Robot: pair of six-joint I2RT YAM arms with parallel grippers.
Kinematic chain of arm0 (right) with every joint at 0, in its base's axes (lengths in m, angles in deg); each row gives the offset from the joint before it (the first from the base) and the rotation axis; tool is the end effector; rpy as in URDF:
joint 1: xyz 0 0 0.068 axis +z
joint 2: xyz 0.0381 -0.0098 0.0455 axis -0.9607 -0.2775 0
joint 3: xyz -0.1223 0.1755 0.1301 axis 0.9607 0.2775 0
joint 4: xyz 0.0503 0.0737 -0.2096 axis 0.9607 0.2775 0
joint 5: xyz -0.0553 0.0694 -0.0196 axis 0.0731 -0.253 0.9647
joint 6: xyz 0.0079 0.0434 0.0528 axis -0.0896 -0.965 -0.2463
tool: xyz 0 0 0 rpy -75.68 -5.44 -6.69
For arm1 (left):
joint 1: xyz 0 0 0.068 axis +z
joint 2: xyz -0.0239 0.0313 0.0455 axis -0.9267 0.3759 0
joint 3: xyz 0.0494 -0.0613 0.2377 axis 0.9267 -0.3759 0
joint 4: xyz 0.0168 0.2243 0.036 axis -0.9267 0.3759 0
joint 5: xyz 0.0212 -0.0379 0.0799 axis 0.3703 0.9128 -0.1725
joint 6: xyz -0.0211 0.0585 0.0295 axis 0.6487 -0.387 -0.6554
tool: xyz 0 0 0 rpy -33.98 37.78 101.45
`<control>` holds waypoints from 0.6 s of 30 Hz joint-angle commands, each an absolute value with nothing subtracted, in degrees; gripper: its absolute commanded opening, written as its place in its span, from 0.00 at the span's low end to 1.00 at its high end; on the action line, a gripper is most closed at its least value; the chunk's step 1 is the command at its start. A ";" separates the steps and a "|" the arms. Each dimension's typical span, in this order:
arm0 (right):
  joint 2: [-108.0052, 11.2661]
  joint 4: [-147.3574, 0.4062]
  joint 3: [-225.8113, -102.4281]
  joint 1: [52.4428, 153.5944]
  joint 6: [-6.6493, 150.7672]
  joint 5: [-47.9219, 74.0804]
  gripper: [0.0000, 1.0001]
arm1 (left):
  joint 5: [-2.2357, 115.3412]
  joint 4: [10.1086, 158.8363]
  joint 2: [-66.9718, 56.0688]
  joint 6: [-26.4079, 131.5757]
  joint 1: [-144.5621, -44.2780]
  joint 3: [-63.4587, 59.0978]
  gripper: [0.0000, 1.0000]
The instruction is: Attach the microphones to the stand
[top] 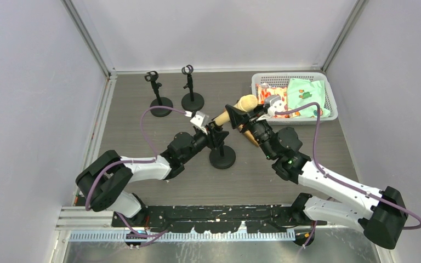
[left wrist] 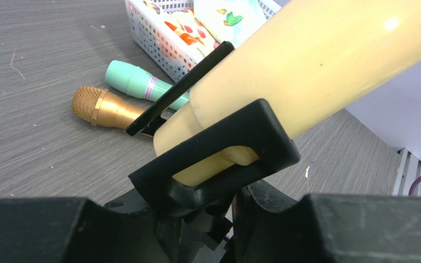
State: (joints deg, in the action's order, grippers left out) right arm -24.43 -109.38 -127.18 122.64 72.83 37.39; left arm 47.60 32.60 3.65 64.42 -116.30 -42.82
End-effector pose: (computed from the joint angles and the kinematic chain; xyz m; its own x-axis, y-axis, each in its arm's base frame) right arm 0.1624 0.1610 0.3434 0.1334 0.3050 -0.9429 -0.5565 0.8103 0.1834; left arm 0.1999 -0.2241 0.2250 -0.2832 -0.2795 -0.9174 0.6832 0.6125 -0.3975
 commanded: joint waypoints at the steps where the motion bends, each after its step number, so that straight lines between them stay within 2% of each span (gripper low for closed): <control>1: -28.65 -100.17 -124.66 122.85 75.31 37.77 0.01 | 53.10 34.97 4.84 65.39 -119.47 -42.10 0.00; 18: -33.08 -103.10 -120.28 122.96 73.87 36.81 0.01 | 52.62 34.89 5.19 66.05 -119.60 -41.96 0.00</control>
State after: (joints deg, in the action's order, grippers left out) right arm -27.82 -116.86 -124.49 122.64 71.96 37.28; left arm 45.99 32.53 3.81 65.25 -116.30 -42.71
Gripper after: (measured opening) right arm 0.486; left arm 0.336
